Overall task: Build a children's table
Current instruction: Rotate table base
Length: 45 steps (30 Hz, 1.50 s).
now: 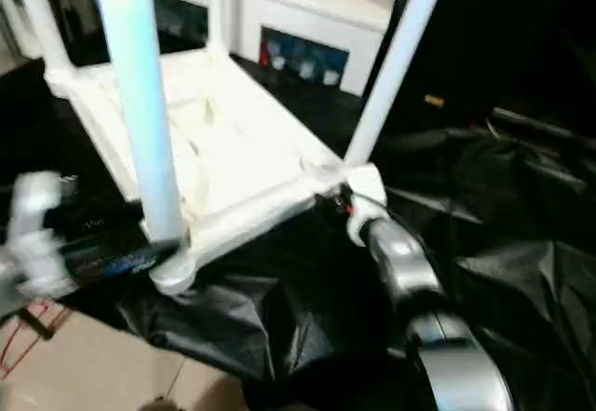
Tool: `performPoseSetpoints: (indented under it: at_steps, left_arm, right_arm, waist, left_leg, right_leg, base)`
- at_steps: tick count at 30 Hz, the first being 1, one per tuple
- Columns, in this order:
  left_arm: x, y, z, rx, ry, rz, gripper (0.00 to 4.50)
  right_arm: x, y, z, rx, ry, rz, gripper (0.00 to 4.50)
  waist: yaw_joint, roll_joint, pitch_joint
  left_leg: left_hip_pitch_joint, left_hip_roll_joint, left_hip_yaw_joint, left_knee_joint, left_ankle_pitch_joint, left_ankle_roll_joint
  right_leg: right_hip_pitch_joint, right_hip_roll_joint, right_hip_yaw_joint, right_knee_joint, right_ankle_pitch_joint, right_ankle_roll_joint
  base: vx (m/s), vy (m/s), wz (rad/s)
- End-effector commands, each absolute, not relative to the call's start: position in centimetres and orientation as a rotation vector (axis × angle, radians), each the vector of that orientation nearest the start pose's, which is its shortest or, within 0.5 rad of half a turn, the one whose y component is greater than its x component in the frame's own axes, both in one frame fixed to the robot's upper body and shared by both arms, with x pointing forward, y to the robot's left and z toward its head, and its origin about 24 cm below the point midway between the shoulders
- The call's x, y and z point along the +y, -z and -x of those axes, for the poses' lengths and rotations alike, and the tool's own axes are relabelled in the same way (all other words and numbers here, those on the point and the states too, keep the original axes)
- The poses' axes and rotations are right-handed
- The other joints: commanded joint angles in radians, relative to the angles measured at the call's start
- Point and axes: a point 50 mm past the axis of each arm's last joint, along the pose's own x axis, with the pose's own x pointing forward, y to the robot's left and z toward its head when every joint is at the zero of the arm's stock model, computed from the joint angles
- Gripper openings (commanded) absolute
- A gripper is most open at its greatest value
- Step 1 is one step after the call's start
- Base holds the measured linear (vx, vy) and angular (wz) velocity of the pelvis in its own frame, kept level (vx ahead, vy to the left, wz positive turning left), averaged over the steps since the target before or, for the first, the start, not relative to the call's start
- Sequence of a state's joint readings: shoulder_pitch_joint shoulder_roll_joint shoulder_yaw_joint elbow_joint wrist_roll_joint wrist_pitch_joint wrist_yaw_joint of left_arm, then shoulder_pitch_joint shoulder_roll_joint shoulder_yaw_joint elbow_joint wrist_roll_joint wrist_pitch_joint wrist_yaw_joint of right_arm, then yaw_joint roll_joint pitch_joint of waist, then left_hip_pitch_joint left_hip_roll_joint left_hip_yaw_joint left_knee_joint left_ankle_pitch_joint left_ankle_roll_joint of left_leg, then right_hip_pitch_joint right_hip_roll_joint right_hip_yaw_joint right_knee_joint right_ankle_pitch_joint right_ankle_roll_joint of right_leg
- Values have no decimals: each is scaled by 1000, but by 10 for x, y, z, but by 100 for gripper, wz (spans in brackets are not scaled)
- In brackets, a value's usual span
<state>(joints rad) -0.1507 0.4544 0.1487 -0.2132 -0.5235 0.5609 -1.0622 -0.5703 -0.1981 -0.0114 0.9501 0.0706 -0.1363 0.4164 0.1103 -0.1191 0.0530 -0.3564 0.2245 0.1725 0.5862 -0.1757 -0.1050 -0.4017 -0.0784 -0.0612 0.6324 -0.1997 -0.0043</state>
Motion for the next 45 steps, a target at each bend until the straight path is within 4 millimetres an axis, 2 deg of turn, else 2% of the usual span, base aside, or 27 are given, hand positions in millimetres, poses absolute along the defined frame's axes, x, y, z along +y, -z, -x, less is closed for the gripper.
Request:
performPoseSetpoints:
  at_steps: [1,2,3,4,6,7,8,9,10,12,15,18,20,21,25,26,27,28,29,30,31,33,35,37,40,44,45]
  left_arm:
    - [173,-115,-254,110,1135,123,446]
    - [167,-113,-258,111,1141,118,446]
    - [159,-112,-263,108,1149,107,446]
    - [153,-111,-266,105,1160,102,446]
    - [142,-109,-272,94,1177,94,446]
    - [130,-108,-277,86,1199,93,446]
    - [127,-108,-277,85,1204,91,446]
    - [113,-108,-277,78,1251,98,446]
    - [107,-108,-276,77,1278,105,446]
    - [103,-108,-275,77,1296,110,446]
    - [72,-105,-265,84,1410,126,446]
    - [50,-101,-262,76,1457,115,446]
    - [42,-99,-264,64,1454,108,446]
    - [39,-99,-266,54,1450,102,446]
    - [28,-96,-276,40,1394,48,446]
    - [27,-94,-281,41,1354,13,446]
    - [28,-92,-284,45,1324,-16,446]
    - [30,-89,-291,45,1272,-60,446]
    - [35,-87,-297,45,1215,-98,446]
    - [36,-87,-299,47,1199,-108,446]
    - [45,-85,-307,48,1145,-151,446]
    - [55,-84,-313,56,1107,-177,446]
    - [70,-84,-318,68,1080,-198,446]
    - [79,-83,-319,75,1082,-206,446]
    - [93,-79,-311,124,1204,-210,446]
    - [105,-70,-303,185,1331,-244,446]
    - [105,-70,-303,185,1331,-244,429]
  right_arm:
    - [-175,-8,-337,294,-328,119,314]
    - [-174,-6,-336,307,-305,112,314]
    - [-172,-2,-336,320,-292,108,314]
    - [-170,0,-336,330,-292,114,314]
    - [-161,3,-335,348,-327,142,314]
    - [-149,4,-337,362,-367,161,314]
    - [-147,4,-337,364,-374,163,314]
    - [-137,3,-340,369,-405,168,314]
    - [-133,1,-341,366,-413,166,314]
    - [-132,0,-342,364,-417,166,314]
    - [-123,-8,-349,345,-424,141,314]
    - [-117,-12,-352,335,-440,140,314]
    - [-115,-12,-352,334,-451,143,314]
    - [-115,-12,-353,335,-453,145,314]
    - [-116,-11,-353,338,-432,152,314]
    - [-118,-11,-353,340,-418,156,314]
    - [-120,-10,-353,342,-411,159,314]
    - [-123,-10,-353,343,-396,166,314]
    - [-127,-9,-353,343,-382,173,314]
    - [-128,-9,-353,344,-378,174,314]
    - [-135,-9,-353,346,-359,180,314]
    - [-142,-9,-353,349,-344,184,314]
    - [-152,-9,-353,352,-336,193,314]
    - [-159,-11,-353,351,-345,202,314]
    - [-170,-17,-352,348,-450,208,314]
    - [-180,-25,-346,339,-624,235,314]
    - [-180,-25,-346,339,-624,235,314]
  waist:
    - [-3,40,-60]
    - [-4,43,-59]
    - [-5,40,-59]
    - [-7,43,-59]
    - [-8,50,-61]
    - [-11,50,-62]
    - [-12,49,-64]
    - [-15,47,-63]
    - [-17,50,-65]
    - [-18,49,-64]
    - [-18,45,-67]
    - [-17,46,-67]
    - [-16,50,-66]
    - [-19,45,-66]
    - [-19,44,-65]
    - [-19,45,-66]
    - [-19,57,-67]
    - [-22,49,-66]
    - [-21,49,-67]
    - [-20,57,-68]
    - [-20,50,-69]
    - [-15,53,-70]
    - [-14,49,-69]
    - [-15,51,-68]
    - [-14,50,-68]
    - [-10,54,-68]
    - [-10,55,-68]
  left_leg:
    - [9,-1,8,-76,-237,-65]
    - [7,-2,6,-76,-249,-67]
    - [8,-1,6,-75,-260,-64]
    - [10,-1,7,-74,-260,-59]
    - [6,-1,6,-73,-244,-53]
    - [5,-2,7,-71,-232,-50]
    - [5,-1,7,-71,-226,-46]
    - [3,0,6,-72,-218,-42]
    - [3,1,6,-71,-211,-39]
    - [4,2,7,-70,-203,-35]
    - [3,1,10,-66,-159,-19]
    - [4,2,10,-66,-149,-9]
    - [1,2,9,-66,-154,-8]
    - [1,1,10,-66,-162,-7]
    - [1,3,9,-66,-184,-9]
    - [3,3,9,-66,-179,-7]
    - [5,3,7,-65,-176,-9]
    - [3,2,9,-64,-174,-5]
    - [3,1,8,-64,-177,-2]
    - [4,1,6,-64,-177,-2]
    - [4,1,8,-62,-167,1]
    - [6,2,8,-62,-160,4]
    - [5,2,8,-62,-165,1]
    - [5,1,9,-62,-170,1]
    - [4,1,10,-61,-171,8]
    - [5,3,10,-60,-150,30]
    - [7,4,11,-60,-151,31]
  right_leg:
    - [46,-40,41,-65,-97,-157]
    - [48,-41,41,-65,-126,-153]
    - [46,-42,42,-70,-148,-148]
    - [44,-42,43,-73,-148,-151]
    - [46,-43,43,-68,-124,-163]
    - [47,-41,42,-68,-111,-170]
    - [49,-43,43,-66,-101,-175]
    - [50,-43,41,-63,-95,-182]
    - [51,-45,42,-60,-83,-190]
    - [50,-45,42,-60,-67,-195]
    - [54,-42,41,-54,4,-208]
    - [54,-43,41,-55,18,-214]
    - [57,-45,41,-56,5,-211]
    - [57,-45,41,-59,-7,-208]
    - [57,-48,42,-62,-49,-201]
    - [55,-47,42,-63,-46,-198]
    - [54,-47,42,-61,-34,-201]
    - [55,-43,42,-62,-19,-202]
    - [57,-45,41,-62,-29,-199]
    - [57,-46,41,-62,-30,-200]
    - [56,-43,41,-60,-4,-208]
    - [56,-47,41,-58,-6,-213]
    - [56,-46,40,-57,-9,-218]
    - [56,-46,40,-59,-22,-216]
    - [56,-47,41,-59,-30,-224]
    - [56,-45,40,-55,24,-246]
    - [55,-46,40,-53,30,-256]
  base:
    - [0,0,0]
    - [0,0,0]
    - [0,0,0]
    - [0,0,0]
    - [0,0,0]
    - [0,0,0]
    - [0,0,0]
    - [0,0,0]
    - [0,0,0]
    - [0,0,0]
    - [0,0,0]
    - [0,0,0]
    - [0,0,0]
    - [0,0,0]
    - [0,0,0]
    - [0,0,0]
    - [0,0,0]
    - [0,0,0]
    - [0,0,0]
    - [0,0,0]
    - [0,0,0]
    - [0,0,0]
    - [0,0,0]
    - [0,0,0]
    - [0,0,0]
    - [0,0,0]
    - [0,0,0]
